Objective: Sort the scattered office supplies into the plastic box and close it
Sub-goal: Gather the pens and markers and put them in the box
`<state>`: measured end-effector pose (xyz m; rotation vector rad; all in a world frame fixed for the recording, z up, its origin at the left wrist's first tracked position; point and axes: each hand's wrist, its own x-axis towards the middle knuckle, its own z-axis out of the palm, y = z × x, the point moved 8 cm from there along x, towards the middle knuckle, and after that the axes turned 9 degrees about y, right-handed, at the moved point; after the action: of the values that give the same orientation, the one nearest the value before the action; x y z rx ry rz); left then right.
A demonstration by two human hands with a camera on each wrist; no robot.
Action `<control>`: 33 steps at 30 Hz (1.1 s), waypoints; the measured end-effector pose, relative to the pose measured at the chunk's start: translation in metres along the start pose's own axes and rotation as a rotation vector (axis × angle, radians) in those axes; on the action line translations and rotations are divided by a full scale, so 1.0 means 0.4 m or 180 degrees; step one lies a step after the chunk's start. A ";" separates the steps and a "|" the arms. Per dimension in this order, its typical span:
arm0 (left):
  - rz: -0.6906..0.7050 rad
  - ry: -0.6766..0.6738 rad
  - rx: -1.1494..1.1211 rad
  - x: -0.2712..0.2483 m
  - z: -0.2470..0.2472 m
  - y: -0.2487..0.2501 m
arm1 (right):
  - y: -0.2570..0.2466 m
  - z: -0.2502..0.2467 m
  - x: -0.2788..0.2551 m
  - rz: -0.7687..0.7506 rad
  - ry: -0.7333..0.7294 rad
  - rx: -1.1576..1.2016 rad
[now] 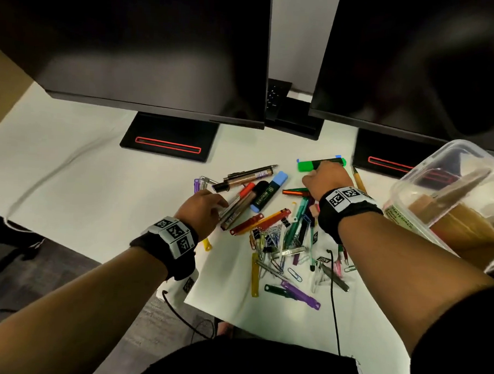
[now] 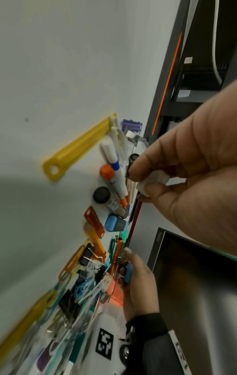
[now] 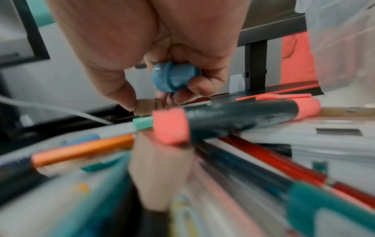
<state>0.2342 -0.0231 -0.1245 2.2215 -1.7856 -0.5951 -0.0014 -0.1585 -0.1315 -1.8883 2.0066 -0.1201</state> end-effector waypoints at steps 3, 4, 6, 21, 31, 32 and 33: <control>0.0055 -0.0009 -0.0099 0.011 -0.010 0.035 | 0.008 -0.065 -0.044 0.0211 0.0290 0.0753; 0.0100 0.0000 -0.0145 0.017 -0.014 0.060 | 0.010 -0.087 -0.067 0.0271 0.0346 0.0992; 0.0205 0.0012 -0.0266 0.033 -0.025 0.133 | 0.018 -0.132 -0.117 0.0254 0.0493 0.1354; 0.1947 -0.0583 -0.0905 -0.061 0.055 0.781 | 0.505 -0.424 -0.381 0.0926 0.1422 0.0832; 0.2004 -0.0872 -0.0863 -0.082 0.126 0.867 | 0.501 -0.391 -0.362 0.0734 0.1094 0.0867; 0.1971 -0.0802 -0.0862 -0.077 0.119 0.854 | 0.498 -0.387 -0.356 0.0735 0.1024 0.0880; 0.1921 -0.0722 -0.0856 -0.068 0.110 0.838 | 0.498 -0.388 -0.352 0.0751 0.0970 0.0877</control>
<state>-0.0842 -0.0711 -0.0179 1.3820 -2.1874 -0.8985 -0.2371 -0.0330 -0.0210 -1.5233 2.2558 -0.6185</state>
